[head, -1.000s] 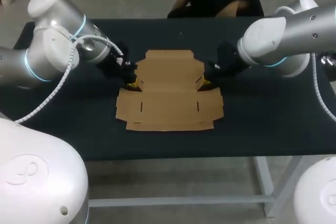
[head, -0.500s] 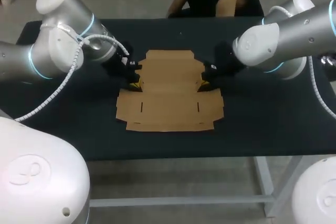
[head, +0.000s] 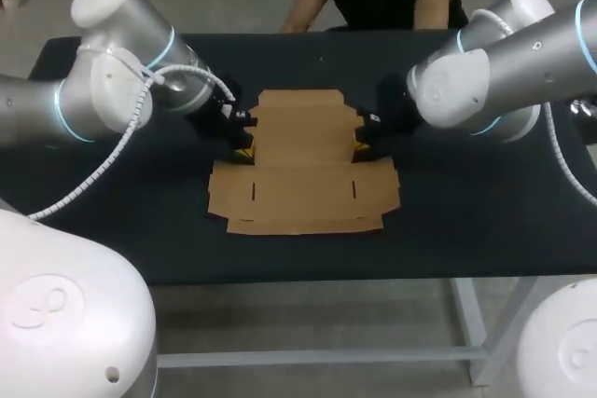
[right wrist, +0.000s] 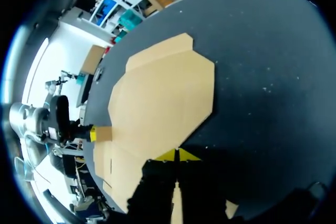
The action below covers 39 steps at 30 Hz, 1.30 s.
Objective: Assemble the packaging by folding the flat box into shape, placing the metal phone stand inside, and closing the box properly
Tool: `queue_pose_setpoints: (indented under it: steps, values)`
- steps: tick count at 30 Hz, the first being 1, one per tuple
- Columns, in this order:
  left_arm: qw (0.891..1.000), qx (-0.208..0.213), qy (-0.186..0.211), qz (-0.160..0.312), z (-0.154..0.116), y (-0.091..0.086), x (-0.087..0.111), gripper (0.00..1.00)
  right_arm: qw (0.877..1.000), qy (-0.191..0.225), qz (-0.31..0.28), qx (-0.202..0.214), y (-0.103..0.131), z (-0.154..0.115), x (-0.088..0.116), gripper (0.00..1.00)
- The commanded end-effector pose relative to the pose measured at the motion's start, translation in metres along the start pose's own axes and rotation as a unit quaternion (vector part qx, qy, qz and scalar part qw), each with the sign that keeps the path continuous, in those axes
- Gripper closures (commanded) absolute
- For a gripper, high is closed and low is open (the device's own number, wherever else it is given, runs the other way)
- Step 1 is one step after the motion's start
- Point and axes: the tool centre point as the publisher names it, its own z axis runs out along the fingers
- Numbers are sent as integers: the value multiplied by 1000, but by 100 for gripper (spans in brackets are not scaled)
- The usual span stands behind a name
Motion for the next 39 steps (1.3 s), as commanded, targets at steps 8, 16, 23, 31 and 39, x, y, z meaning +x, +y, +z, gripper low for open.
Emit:
queue_pose_setpoints:
  steps: [8,16,23,31,39]
  values:
    - [1000,-3,-11,3,2,-1,10,100,1000,-22,6,-8,-3,3,6,100]
    - [1000,-6,-11,5,4,-2,13,100,1000,-24,8,-7,-4,6,5,100]
    - [1000,-10,-9,6,6,-1,14,100,1000,-28,10,-4,-4,9,6,100]
    - [1000,-13,-9,7,9,-1,16,100,999,-48,16,-6,-2,12,9,100]
    - [1000,-16,-7,8,11,-1,16,100,998,-58,15,-3,2,15,10,100]
